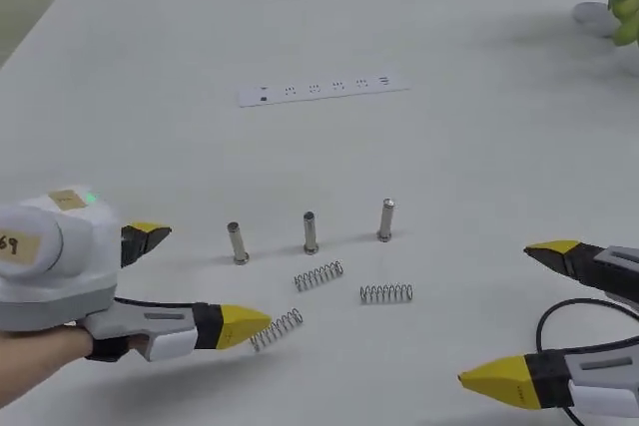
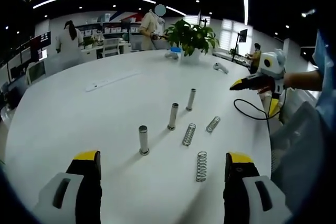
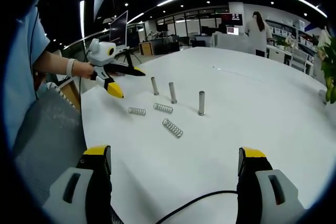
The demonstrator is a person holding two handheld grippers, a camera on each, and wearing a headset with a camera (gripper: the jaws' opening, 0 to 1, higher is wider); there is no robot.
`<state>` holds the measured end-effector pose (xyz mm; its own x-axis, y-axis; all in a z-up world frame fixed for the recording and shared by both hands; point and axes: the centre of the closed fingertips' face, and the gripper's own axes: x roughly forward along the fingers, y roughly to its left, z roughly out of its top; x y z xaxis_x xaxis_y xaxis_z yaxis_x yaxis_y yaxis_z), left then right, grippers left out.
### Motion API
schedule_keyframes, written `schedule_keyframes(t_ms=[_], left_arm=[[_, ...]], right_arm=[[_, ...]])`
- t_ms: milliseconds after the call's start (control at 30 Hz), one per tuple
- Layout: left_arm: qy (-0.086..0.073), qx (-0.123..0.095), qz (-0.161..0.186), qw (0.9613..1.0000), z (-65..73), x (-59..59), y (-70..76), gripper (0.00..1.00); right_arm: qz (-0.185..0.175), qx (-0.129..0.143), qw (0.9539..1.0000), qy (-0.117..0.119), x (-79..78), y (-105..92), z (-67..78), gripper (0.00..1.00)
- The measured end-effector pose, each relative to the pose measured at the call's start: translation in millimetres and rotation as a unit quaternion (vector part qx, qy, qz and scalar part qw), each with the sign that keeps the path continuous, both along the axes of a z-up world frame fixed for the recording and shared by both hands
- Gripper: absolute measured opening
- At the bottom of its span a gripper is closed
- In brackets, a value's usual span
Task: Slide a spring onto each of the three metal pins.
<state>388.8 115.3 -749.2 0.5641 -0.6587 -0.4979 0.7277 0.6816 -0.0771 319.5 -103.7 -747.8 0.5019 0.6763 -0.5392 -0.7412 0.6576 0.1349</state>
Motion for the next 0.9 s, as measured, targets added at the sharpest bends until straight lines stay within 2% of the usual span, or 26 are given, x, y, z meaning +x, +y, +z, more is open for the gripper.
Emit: schedule_keyframes(t_ms=[133, 233, 300, 367, 433, 567, 667, 900], left_arm=[[-0.017, -0.022, 0.000, 0.9996, 8.3, -6.0, 1.1, 0.96], [-0.022, -0.029, 0.002, 0.9993, 10.6, -9.7, 4.4, 0.95], [-0.031, -0.043, -0.001, 0.9986, 14.5, -12.2, 4.2, 0.94], [-0.033, -0.041, 0.001, 0.9986, 14.1, -15.6, 6.7, 0.93], [-0.044, -0.048, -0.009, 0.9979, 16.9, -20.2, 5.8, 0.93], [-0.046, -0.045, -0.017, 0.9978, 15.2, -26.6, 6.9, 0.90], [-0.040, -0.045, -0.019, 0.9980, 12.2, -28.9, 7.9, 0.89], [-0.037, -0.044, -0.040, 0.9976, 7.4, -37.7, 0.9, 0.85]], right_arm=[[0.002, -0.002, 1.0000, -0.001, -0.9, 0.4, 1.0, 1.00], [0.002, -0.002, 1.0000, -0.002, -1.7, 1.1, 1.7, 1.00], [0.002, -0.002, 1.0000, -0.002, -2.1, 1.9, 2.5, 1.00], [0.002, -0.002, 1.0000, -0.003, -2.5, 2.7, 3.1, 1.00], [0.001, -0.001, 1.0000, -0.003, -2.5, 3.3, 3.8, 1.00], [0.000, -0.001, 1.0000, -0.004, -2.4, 4.5, 5.1, 1.00], [0.001, -0.002, 1.0000, -0.005, -2.7, 5.3, 5.7, 1.00], [-0.001, -0.004, 1.0000, -0.006, -2.2, 4.3, 7.4, 1.00]])
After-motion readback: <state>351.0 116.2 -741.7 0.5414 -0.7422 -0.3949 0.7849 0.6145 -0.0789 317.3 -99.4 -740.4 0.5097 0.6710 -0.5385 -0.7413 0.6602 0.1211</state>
